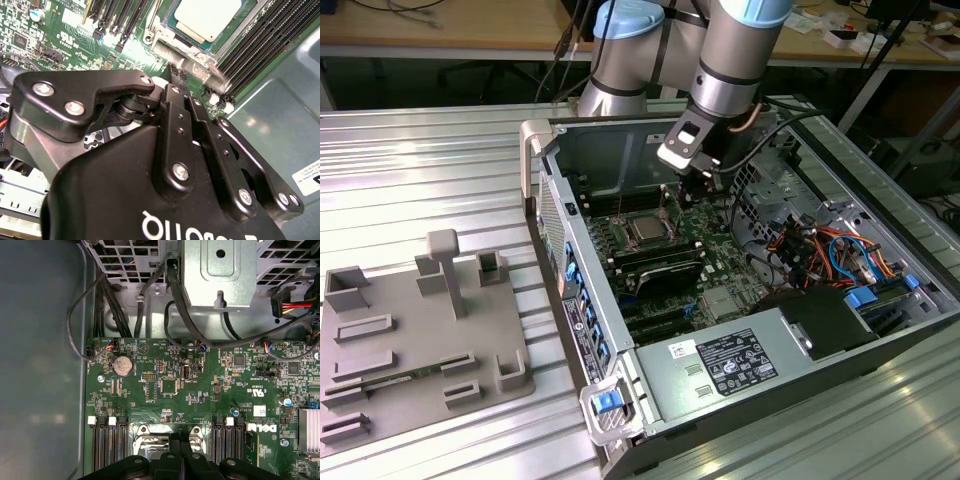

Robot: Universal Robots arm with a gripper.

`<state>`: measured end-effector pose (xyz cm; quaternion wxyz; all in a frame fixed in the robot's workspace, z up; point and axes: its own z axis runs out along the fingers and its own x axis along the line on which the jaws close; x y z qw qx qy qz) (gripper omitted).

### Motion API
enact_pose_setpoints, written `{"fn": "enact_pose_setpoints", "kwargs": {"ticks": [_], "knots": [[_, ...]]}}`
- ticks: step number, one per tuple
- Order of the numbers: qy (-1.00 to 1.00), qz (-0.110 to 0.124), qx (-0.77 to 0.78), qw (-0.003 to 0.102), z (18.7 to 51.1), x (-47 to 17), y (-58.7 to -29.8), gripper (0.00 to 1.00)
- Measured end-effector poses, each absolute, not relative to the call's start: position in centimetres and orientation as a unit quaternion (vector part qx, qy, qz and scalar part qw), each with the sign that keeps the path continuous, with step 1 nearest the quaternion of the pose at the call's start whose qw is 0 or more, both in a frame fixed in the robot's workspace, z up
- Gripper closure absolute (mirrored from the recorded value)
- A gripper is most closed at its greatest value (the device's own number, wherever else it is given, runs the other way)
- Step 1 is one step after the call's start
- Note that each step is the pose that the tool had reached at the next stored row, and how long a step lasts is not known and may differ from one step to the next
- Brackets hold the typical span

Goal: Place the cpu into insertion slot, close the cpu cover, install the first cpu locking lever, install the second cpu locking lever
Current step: 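Close the cpu cover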

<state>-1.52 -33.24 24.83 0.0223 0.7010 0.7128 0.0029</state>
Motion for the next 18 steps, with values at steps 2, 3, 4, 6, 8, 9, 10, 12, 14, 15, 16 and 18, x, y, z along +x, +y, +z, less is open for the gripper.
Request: {"fn": "enact_pose_setpoints", "kwargs": {"ticks": [2, 3, 4, 6, 8, 9, 10, 12, 14, 15, 16, 18], "knots": [[0.713, 0.003, 0.701, 0.022, 24.83, -1.66, -33.24, 0.89], [0.713, 0.003, 0.701, 0.022, 24.83, -1.72, -33.24, 0.89], [0.713, 0.003, 0.701, 0.022, 24.83, -1.77, -33.24, 0.89], [0.713, 0.003, 0.701, 0.022, 24.83, -1.96, -33.24, 0.89], [0.713, 0.003, 0.701, 0.022, 24.83, -2.01, -33.24, 0.89], [0.713, 0.003, 0.701, 0.022, 24.83, -2.01, -33.24, 0.89], [0.713, 0.003, 0.701, 0.022, 24.83, -2.01, -33.24, 0.89], [0.713, 0.003, 0.701, 0.022, 24.83, -2.02, -33.24, 0.89], [0.713, 0.003, 0.701, 0.022, 24.83, -2.03, -33.24, 0.89], [0.713, 0.003, 0.701, 0.022, 24.83, -2.03, -33.24, 0.89], [0.713, 0.003, 0.701, 0.022, 24.83, -2.04, -33.24, 0.89], [0.713, 0.003, 0.701, 0.022, 24.81, -2.48, -33.24, 0.89]]}}
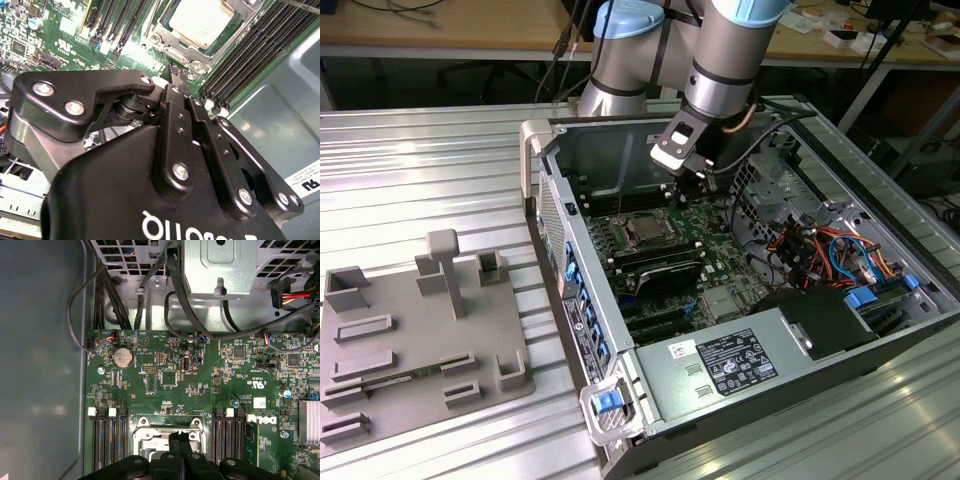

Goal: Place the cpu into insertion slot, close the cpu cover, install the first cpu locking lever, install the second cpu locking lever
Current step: 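Close the cpu cover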

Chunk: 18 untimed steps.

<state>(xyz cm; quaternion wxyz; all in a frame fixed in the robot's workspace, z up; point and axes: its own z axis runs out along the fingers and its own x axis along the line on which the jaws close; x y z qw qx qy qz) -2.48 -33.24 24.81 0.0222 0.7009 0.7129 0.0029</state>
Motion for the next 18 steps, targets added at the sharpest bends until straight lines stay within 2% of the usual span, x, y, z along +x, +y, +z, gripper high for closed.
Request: {"fn": "enact_pose_setpoints", "kwargs": {"ticks": [18], "knots": [[0.713, 0.003, 0.701, 0.022, 24.7, -4.4, -33.2, 0.89]]}}
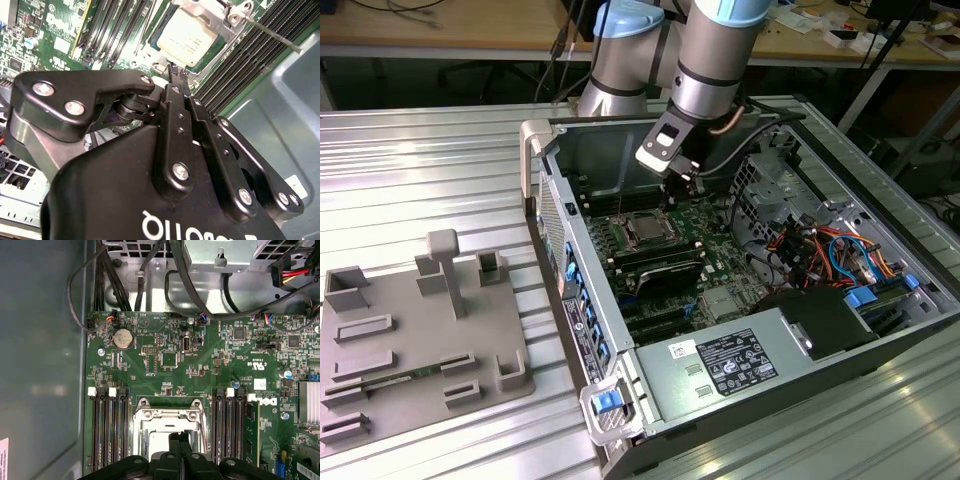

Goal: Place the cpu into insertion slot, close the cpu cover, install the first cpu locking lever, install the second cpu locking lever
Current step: 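Close the cpu cover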

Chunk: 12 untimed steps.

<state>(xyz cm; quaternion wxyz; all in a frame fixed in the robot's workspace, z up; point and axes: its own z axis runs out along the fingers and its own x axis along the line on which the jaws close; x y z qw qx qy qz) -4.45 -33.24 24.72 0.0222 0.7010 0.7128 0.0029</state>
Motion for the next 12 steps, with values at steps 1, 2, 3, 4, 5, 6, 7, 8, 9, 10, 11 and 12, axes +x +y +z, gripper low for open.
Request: {"fn": "enact_pose_setpoints", "kwargs": {"ticks": [1, 2, 3, 4, 5, 6, 7, 8, 9, 10, 11, 12], "knots": [[0.713, 0.003, 0.701, 0.022, 24.7, -4.6, -33.2, 0.89], [0.713, 0.003, 0.701, 0.022, 24.7, -4.7, -33.2, 0.89], [0.713, 0.003, 0.701, 0.022, 24.7, -4.9, -33.2, 0.89], [0.713, 0.003, 0.701, 0.022, 24.7, -5.1, -33.2, 0.89], [0.713, 0.003, 0.701, 0.022, 24.7, -5.2, -33.2, 0.89], [0.713, 0.003, 0.701, 0.022, 24.7, -5.4, -33.2, 0.89], [0.713, 0.003, 0.701, 0.022, 24.7, -5.6, -33.2, 0.89], [0.713, 0.003, 0.701, 0.022, 24.7, -5.8, -33.2, 0.89], [0.713, 0.003, 0.701, 0.022, 24.7, -5.9, -33.2, 0.89], [0.713, 0.003, 0.701, 0.022, 24.7, -6.1, -33.2, 0.89], [0.713, 0.003, 0.701, 0.022, 24.7, -6.2, -33.2, 0.89], [0.713, 0.003, 0.701, 0.022, 24.6, -6.4, -33.2, 0.89]]}}
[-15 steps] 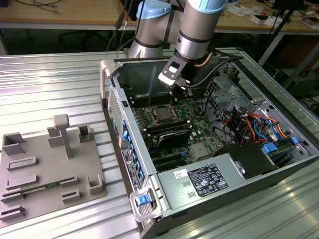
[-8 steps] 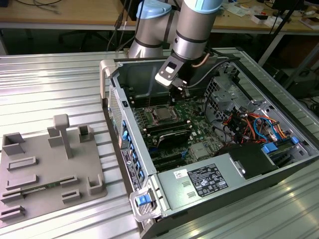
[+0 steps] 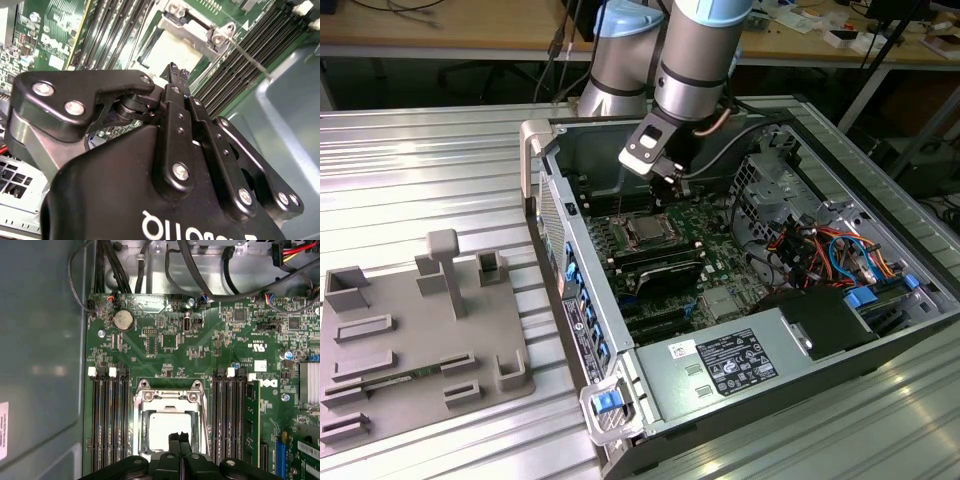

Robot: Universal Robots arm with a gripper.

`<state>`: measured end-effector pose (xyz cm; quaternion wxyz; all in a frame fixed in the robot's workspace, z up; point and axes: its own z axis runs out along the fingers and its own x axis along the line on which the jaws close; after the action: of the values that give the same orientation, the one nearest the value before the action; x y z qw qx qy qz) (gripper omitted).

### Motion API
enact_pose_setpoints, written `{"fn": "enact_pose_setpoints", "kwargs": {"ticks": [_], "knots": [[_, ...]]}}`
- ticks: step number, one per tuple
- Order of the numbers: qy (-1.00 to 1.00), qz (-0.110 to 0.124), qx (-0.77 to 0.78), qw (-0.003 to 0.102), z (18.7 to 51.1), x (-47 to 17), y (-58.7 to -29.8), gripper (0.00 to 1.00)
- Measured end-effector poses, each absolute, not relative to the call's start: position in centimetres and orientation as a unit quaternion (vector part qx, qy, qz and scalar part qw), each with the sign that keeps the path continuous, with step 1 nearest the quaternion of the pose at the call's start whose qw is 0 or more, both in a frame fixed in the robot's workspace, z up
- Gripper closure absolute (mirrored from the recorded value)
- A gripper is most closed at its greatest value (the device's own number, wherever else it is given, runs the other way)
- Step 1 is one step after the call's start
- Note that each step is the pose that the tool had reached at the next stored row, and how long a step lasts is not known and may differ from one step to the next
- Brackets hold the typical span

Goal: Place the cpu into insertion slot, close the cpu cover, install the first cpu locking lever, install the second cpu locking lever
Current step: 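Close the cpu cover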

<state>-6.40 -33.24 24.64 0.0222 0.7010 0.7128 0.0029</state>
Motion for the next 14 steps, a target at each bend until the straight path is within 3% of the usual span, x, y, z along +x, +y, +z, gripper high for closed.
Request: {"fn": "enact_pose_setpoints", "kwargs": {"ticks": [14], "knots": [[0.713, 0.003, 0.701, 0.022, 24.4, -8.5, -33.2, 0.89]]}}
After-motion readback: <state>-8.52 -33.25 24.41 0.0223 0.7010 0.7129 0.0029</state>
